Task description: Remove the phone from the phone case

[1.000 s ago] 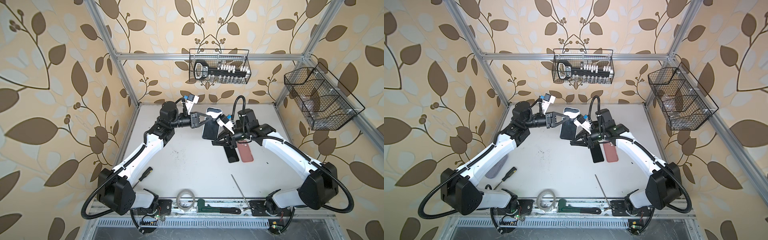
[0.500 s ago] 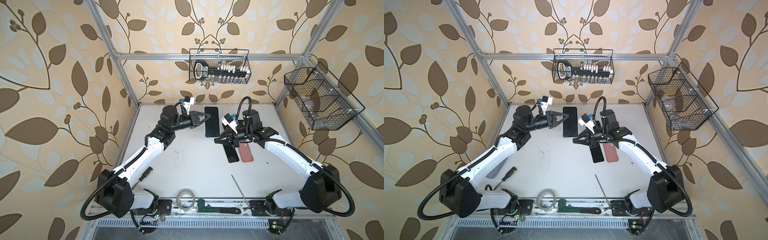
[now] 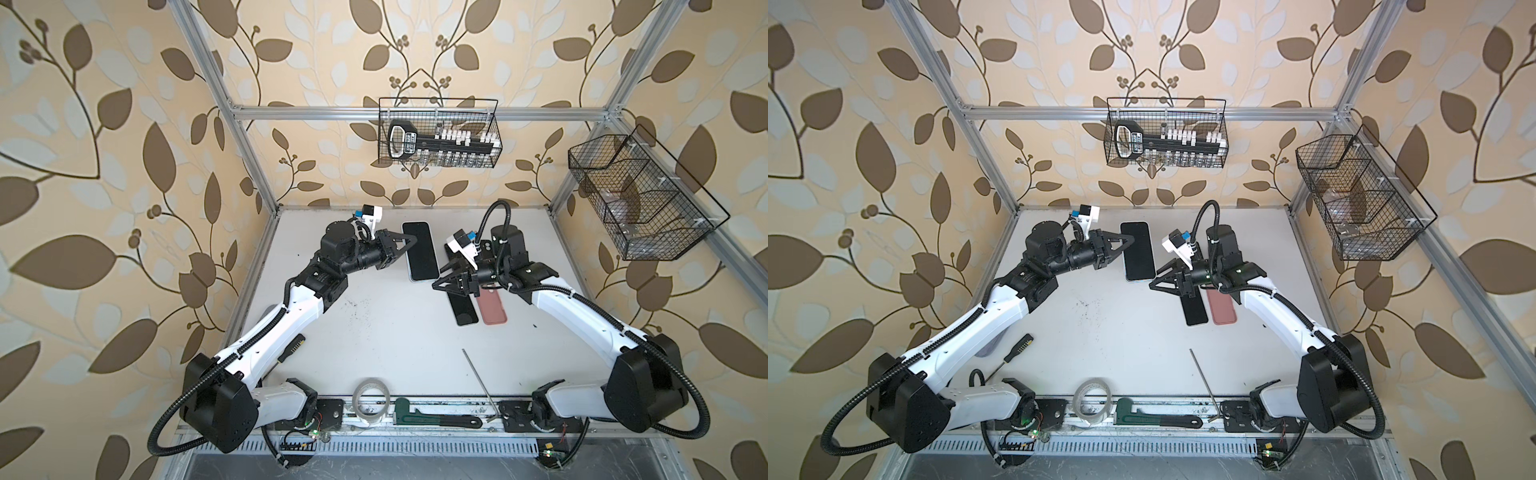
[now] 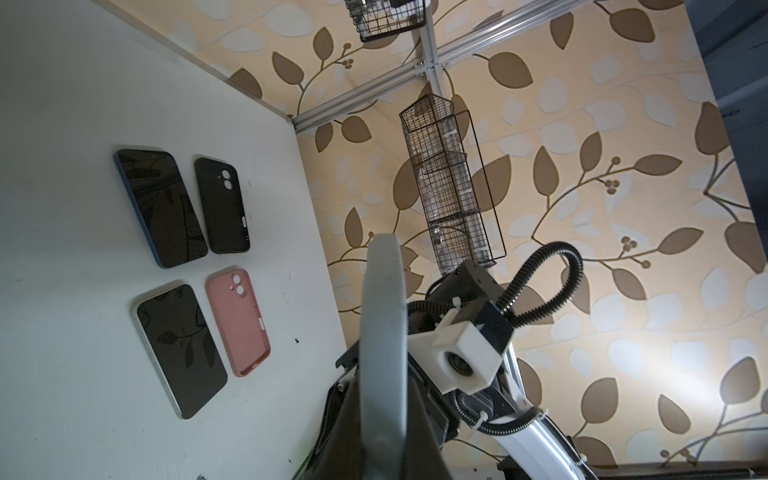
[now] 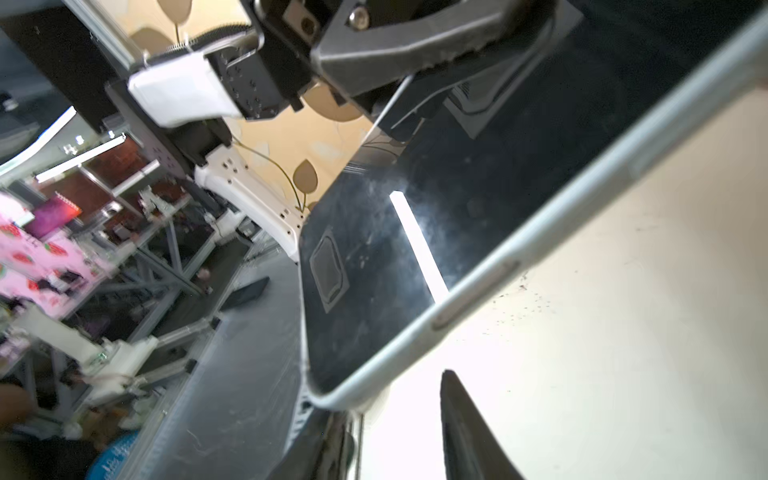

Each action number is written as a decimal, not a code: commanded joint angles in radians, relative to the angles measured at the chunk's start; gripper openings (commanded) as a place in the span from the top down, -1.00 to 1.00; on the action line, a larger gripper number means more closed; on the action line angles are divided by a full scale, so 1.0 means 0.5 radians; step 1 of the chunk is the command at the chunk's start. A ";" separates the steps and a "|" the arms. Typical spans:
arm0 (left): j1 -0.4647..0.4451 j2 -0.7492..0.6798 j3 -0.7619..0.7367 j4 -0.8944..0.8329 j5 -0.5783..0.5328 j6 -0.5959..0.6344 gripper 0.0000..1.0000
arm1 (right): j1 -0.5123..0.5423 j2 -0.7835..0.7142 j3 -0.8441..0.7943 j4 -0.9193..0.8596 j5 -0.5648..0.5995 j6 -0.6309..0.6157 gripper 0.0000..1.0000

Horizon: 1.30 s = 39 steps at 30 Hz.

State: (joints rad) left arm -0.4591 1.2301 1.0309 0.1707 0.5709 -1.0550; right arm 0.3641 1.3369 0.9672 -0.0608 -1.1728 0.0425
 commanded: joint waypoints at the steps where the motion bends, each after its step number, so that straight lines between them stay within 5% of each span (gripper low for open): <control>1: -0.011 -0.143 -0.058 0.128 -0.328 -0.075 1.00 | -0.014 -0.139 -0.146 0.442 0.164 0.474 0.04; 7: -0.013 -0.150 -0.315 0.574 -0.513 -0.387 1.00 | -0.043 -0.290 -0.579 1.299 0.687 1.526 -0.38; 9: -0.013 -0.144 -0.399 0.718 -0.544 -0.477 1.00 | -0.017 -0.272 -0.644 1.417 0.770 1.688 -0.41; 19: -0.045 -0.180 -0.594 0.917 -0.660 -0.619 1.00 | 0.215 -0.169 -0.686 1.529 1.066 1.778 -0.42; 39: -0.047 -0.135 -0.580 0.989 -0.626 -0.677 1.00 | 0.338 -0.006 -0.634 1.648 1.086 1.783 -0.39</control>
State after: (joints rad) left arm -0.4728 1.1809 0.7212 0.5304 0.2531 -1.3689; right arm 0.5282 1.3170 0.6319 0.7197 -0.6392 0.9169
